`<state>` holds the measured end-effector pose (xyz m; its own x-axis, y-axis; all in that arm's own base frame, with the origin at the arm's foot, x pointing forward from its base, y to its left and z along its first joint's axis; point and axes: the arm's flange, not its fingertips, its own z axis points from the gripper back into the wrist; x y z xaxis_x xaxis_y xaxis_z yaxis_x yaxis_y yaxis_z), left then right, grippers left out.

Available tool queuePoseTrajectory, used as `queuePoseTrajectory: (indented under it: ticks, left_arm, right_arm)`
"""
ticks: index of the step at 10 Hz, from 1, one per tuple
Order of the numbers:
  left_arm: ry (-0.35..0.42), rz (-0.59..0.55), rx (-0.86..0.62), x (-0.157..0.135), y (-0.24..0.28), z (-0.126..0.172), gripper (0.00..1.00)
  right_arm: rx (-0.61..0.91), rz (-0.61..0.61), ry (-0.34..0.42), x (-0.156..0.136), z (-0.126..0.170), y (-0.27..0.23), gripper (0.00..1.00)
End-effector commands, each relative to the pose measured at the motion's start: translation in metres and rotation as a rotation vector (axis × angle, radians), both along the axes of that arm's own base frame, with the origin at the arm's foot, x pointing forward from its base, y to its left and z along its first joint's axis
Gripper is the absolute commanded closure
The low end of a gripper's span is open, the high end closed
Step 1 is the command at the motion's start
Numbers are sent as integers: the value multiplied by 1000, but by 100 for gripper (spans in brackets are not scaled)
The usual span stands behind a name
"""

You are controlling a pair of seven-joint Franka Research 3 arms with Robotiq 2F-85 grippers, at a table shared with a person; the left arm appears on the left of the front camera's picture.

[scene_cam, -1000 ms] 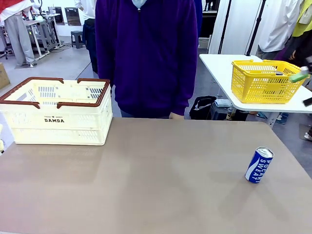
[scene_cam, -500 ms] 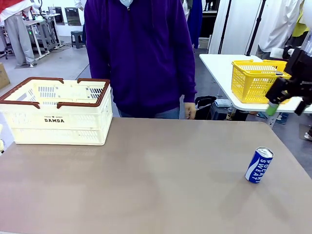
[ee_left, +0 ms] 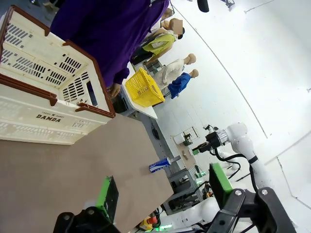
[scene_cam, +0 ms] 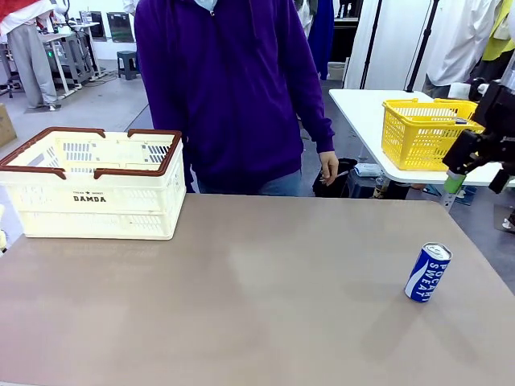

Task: Place the drinks into the Shopping basket.
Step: Pick up one drink and place it into the Shopping basket.

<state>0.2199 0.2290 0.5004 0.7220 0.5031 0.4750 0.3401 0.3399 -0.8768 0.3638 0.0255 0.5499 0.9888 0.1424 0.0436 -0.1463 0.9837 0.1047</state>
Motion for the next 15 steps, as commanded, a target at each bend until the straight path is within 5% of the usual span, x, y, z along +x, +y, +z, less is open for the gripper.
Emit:
queuePoseTrajectory:
  ticks: [1,7,15]
  left_arm:
    - [-26,-1,-10,1,1,2,0]
    - [-26,-1,-10,1,1,2,0]
    - [-26,-1,-10,1,1,2,0]
  right_arm:
    - [-35,-93,-19,19,-48,-9,0]
    - [18,-157,63,38,-140,-14,0]
    - [9,-147,118,50,-180,19,0]
